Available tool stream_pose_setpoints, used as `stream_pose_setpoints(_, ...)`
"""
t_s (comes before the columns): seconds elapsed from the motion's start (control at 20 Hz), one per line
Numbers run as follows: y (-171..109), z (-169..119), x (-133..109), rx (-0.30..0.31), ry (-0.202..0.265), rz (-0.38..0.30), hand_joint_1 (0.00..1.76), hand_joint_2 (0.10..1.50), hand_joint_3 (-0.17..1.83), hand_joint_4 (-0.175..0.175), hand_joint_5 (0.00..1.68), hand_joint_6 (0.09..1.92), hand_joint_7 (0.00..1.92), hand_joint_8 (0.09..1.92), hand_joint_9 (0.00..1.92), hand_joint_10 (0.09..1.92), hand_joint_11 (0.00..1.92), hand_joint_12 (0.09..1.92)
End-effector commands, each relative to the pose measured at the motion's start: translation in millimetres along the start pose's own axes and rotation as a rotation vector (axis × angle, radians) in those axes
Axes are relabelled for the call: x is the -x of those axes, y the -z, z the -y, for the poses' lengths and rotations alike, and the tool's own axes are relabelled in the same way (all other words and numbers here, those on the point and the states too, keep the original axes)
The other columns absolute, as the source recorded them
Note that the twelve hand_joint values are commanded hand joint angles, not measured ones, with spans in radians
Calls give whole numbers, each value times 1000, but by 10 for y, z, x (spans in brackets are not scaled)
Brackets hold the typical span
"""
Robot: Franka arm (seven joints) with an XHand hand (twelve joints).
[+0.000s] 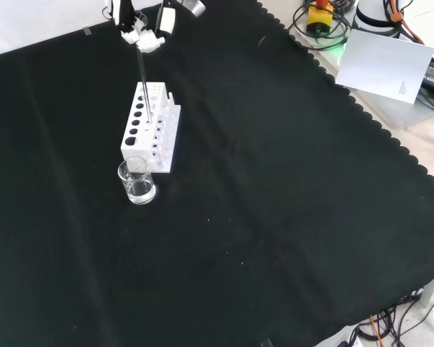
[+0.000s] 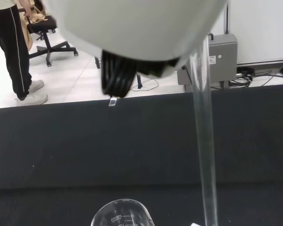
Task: Take the glass rod from the white test tube rack.
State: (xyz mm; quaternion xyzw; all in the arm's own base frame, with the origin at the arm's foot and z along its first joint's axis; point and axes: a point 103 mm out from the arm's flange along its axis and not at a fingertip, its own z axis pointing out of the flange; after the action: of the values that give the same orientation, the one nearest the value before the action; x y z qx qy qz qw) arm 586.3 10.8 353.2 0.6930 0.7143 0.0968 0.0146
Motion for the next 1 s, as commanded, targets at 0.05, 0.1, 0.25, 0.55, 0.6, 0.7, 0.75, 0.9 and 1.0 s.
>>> stream_pose_setpoints(0.05,-7,4,-23,8,5,0,1230,396,1042,-175,1422,602,1681,756,1897,537,1417,747)
stream_pose_setpoints(0.1,-6,7,-33,9,5,2,1230,396,1042,-175,1422,602,1681,755,1897,536,1418,747)
stream_pose_setpoints(0.25,-7,18,-31,12,4,-2,1230,395,1042,-175,1423,600,1682,755,1898,535,1418,747)
stream_pose_setpoints(0.55,-19,26,1,18,0,-9,1231,394,1043,-175,1426,596,1683,753,1900,534,1419,747)
stream_pose_setpoints(0.6,-15,27,6,19,0,-13,1231,394,1043,-175,1426,595,1683,753,1900,534,1419,746)
stream_pose_setpoints(0.7,9,31,12,26,3,-22,1231,394,1043,-175,1427,594,1684,753,1901,534,1420,746)
stream_pose_setpoints(0.75,29,41,15,30,5,-25,1231,393,1043,-175,1427,594,1684,753,1901,533,1420,746)
stream_pose_setpoints(0.9,79,72,3,37,10,-25,1231,393,1044,-175,1428,592,1684,752,1902,533,1420,745)
stream_pose_setpoints(1.0,67,74,-7,36,11,-23,1231,393,1044,-175,1429,591,1684,752,1902,532,1419,745)
